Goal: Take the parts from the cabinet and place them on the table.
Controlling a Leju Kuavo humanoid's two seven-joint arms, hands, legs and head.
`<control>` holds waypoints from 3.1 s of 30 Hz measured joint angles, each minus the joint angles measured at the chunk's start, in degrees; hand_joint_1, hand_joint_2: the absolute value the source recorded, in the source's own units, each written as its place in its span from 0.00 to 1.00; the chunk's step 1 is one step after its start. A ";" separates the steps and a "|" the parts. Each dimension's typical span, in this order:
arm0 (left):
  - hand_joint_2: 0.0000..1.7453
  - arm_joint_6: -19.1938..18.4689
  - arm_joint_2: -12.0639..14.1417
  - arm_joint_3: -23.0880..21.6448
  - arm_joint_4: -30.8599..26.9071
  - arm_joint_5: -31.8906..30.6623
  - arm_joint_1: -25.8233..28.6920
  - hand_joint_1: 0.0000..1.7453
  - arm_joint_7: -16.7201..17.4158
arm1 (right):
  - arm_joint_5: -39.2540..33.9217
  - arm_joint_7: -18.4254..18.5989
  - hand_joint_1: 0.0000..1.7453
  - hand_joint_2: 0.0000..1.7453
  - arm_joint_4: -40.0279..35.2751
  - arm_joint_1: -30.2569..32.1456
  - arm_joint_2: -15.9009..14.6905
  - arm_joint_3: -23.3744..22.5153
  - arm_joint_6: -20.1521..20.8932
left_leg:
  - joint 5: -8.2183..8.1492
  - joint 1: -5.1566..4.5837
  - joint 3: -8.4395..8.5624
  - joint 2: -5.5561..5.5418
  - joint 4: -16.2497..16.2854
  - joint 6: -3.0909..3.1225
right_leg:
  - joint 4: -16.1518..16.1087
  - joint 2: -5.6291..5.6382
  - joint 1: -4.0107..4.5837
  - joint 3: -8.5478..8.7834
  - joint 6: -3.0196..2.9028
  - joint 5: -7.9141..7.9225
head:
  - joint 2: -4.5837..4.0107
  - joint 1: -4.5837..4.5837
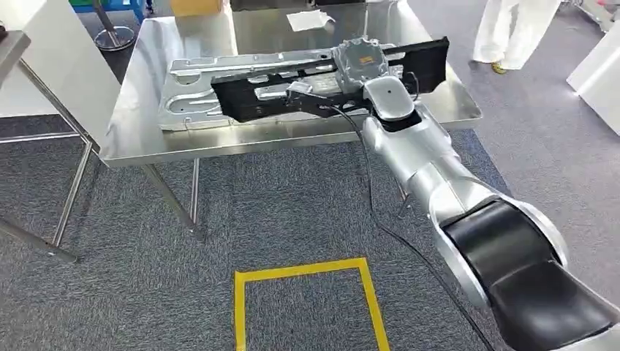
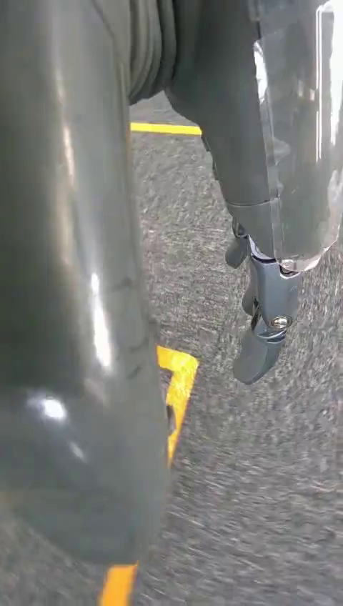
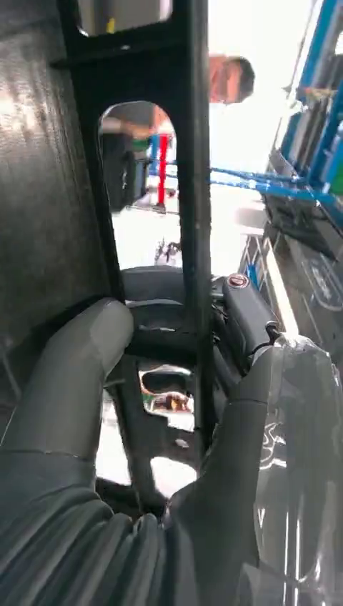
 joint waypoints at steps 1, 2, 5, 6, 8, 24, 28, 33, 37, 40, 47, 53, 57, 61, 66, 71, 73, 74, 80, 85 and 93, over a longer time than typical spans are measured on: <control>0.00 0.02 0.02 0.04 0.05 0.05 -0.02 0.00 0.15 | 0.00 0.00 1.00 1.00 0.07 -0.14 0.39 0.02 0.07 | -2.11 -0.04 0.72 0.14 0.27 0.46 | -0.25 0.13 0.03 -0.10 0.33 -0.48 | 0.00 0.00; 0.00 0.13 0.00 0.11 0.05 0.11 -0.24 0.00 0.11 | 0.00 0.07 1.00 1.00 0.02 -0.22 0.92 0.07 0.11 | -1.99 -0.17 0.83 -0.07 0.51 0.87 | -0.50 0.06 0.05 0.56 0.85 -1.38 | 0.00 -0.02; 0.00 0.75 -0.13 0.39 0.02 0.37 -0.52 0.00 -0.04 | -0.02 0.02 1.00 1.00 -0.57 -1.50 1.38 0.04 -0.07 | -3.38 0.29 2.91 -0.24 0.08 2.05 | 4.18 -0.04 -0.11 -0.74 1.61 -0.13 | 0.00 0.02; 0.00 1.01 -0.15 0.48 0.02 0.53 -0.43 0.00 -0.04 | -0.11 0.02 1.00 1.00 -0.55 -1.81 1.38 0.04 -0.09 | -4.05 0.33 3.88 -0.29 -0.27 2.24 | 8.96 -0.10 -0.17 -3.56 2.07 0.69 | 0.00 0.00; 0.00 1.82 -0.24 0.87 0.05 0.70 -0.41 0.00 -0.11 | -0.46 -0.35 1.00 1.00 -0.29 -1.12 1.38 0.00 -0.35 | -5.60 0.39 6.36 -0.32 -1.08 2.37 | 16.69 -0.31 -0.55 -9.19 2.54 -2.35 | 0.00 0.00; 0.00 2.47 -1.16 1.40 0.02 0.88 -0.34 0.00 0.37 | -0.68 0.11 1.00 1.00 0.20 0.86 -0.06 -2.73 -1.75 | -16.23 0.03 6.94 -0.71 16.07 -0.52 | -1.98 -0.41 0.15 -5.34 -1.65 6.82 | 0.00 0.04; 0.00 2.47 -1.09 1.40 0.05 0.86 0.10 0.00 0.37 | -0.44 0.11 1.00 1.00 0.29 0.79 -0.04 -2.75 -1.57 | -20.32 -0.18 0.85 -0.59 9.44 -0.09 | -2.25 -0.03 0.17 0.30 -1.34 2.96 | 0.00 0.04; 0.00 3.37 -0.79 1.40 0.37 1.11 0.62 0.00 0.66 | -0.13 -0.22 1.00 1.00 0.70 1.15 0.03 -2.93 -1.12 | 1.25 -1.60 -1.39 -1.29 -0.94 2.03 | -1.40 0.77 0.41 4.38 -0.50 -3.19 | 0.00 0.09; 0.00 2.93 -0.94 1.44 0.31 1.71 -0.48 0.00 -0.66 | 0.02 -0.37 1.00 1.00 0.22 -2.54 -0.19 -3.59 -1.51 | 2.87 -0.67 -0.32 -0.84 -1.75 3.04 | 3.97 0.05 0.43 3.12 0.58 -7.50 | 0.00 0.28; 0.00 3.17 -0.94 1.42 0.31 1.69 -0.98 0.00 -0.70 | 0.02 -0.37 1.00 1.00 0.29 -2.44 -0.46 -3.78 -1.49 | 2.12 -0.59 -0.10 -0.74 -1.54 2.98 | 16.21 -0.06 -0.48 -4.13 1.30 -12.51 | 0.00 0.35; 0.00 4.04 -1.27 1.42 0.31 1.42 -1.13 0.00 -0.46 | 0.72 -0.48 1.00 1.00 0.26 -2.50 -1.02 -4.07 -1.40 | 1.04 -0.45 -0.55 -0.91 0.64 1.36 | 2.42 -0.50 -0.78 -2.41 1.46 0.12 | 0.00 0.24; 0.00 4.13 -1.29 1.33 0.31 1.03 -0.74 0.00 -0.55 | 0.87 -0.72 1.00 1.00 0.26 -2.26 -1.29 -4.11 -1.47 | -4.23 -0.11 -4.33 -0.44 8.77 -0.18 | 1.69 -0.50 -0.86 -2.75 -0.60 1.41 | 0.00 0.26; 0.00 4.20 -1.33 1.27 0.31 0.83 -0.82 0.00 -0.48 | 0.87 -0.83 1.00 1.00 0.29 -1.40 -1.33 -4.11 -1.42 | -6.76 -0.06 -8.16 -0.38 18.58 -0.30 | 1.97 -0.39 -0.38 -2.62 -0.87 1.05 | 0.00 0.24; 0.00 4.66 -1.14 1.16 0.31 0.42 -0.80 0.00 -0.15 | 0.92 -1.03 1.00 1.00 0.29 -1.35 -1.53 -4.20 -1.53 | -1.62 -0.55 0.44 -0.38 3.68 1.01 | 2.44 -0.24 0.10 -2.15 -0.21 -0.36 | 0.00 0.24; 0.00 4.70 -1.20 0.85 0.29 0.33 -1.05 0.00 -0.15 | 0.94 -1.05 1.00 1.00 0.17 -0.51 -1.96 -4.26 -1.62 | -2.58 -0.11 1.11 -0.34 1.67 1.83 | 2.75 -0.34 -0.16 -2.19 1.26 -1.60 | 0.00 0.26; 0.00 4.42 -1.14 0.66 0.31 -0.02 -1.26 0.00 -0.18 | 0.66 -1.28 1.00 1.00 0.28 0.43 -2.80 -4.83 -2.20 | -3.24 -0.07 1.48 -0.32 1.60 2.58 | 20.60 -0.37 -0.84 -13.14 2.41 -7.33 | 0.00 0.26; 0.00 4.11 -1.16 0.30 0.31 -0.33 -1.17 0.00 -0.07 | 0.41 -1.62 1.00 1.00 0.28 1.62 -2.93 -5.03 -2.78 | -3.66 0.04 1.78 -0.57 1.96 2.39 | 17.14 -0.40 -1.13 -12.92 2.49 -2.80 | 0.00 0.28; 0.00 3.91 -1.22 0.02 0.29 -0.50 -1.20 0.00 -0.02 | 0.05 -1.75 1.00 1.00 0.26 1.96 -2.93 -5.07 -3.34 | -3.95 0.06 1.89 -0.63 2.26 2.14 | 11.95 -0.43 -1.23 -11.12 2.38 0.81 | 0.00 0.28; 0.00 2.84 -1.18 -0.92 0.31 -1.37 -1.39 0.00 0.09 | -1.92 -2.45 1.00 1.00 0.13 5.73 -1.51 -6.12 -5.75 | -4.10 -0.15 2.04 -0.54 2.31 0.29 | 4.22 -0.36 -0.48 -8.38 0.90 3.60 | 0.00 0.26; 0.00 2.80 -1.16 -1.60 0.29 -1.50 -1.51 0.00 0.28 | -2.36 -3.43 1.00 1.00 -0.02 7.50 0.70 -6.56 -6.43 | -11.83 0.05 -4.24 -0.31 16.87 -0.71 | 3.63 -0.32 -0.80 -7.94 -0.62 3.91 | 0.00 0.24; 0.00 3.50 -1.16 -1.68 0.29 -1.35 -1.83 0.00 1.14 | -2.84 -3.17 1.00 1.00 -0.02 10.89 3.70 -7.01 -7.32 | -5.06 -0.33 2.28 -0.36 3.23 0.44 | 4.19 -0.18 -0.20 -7.79 0.32 3.09 | 0.00 0.24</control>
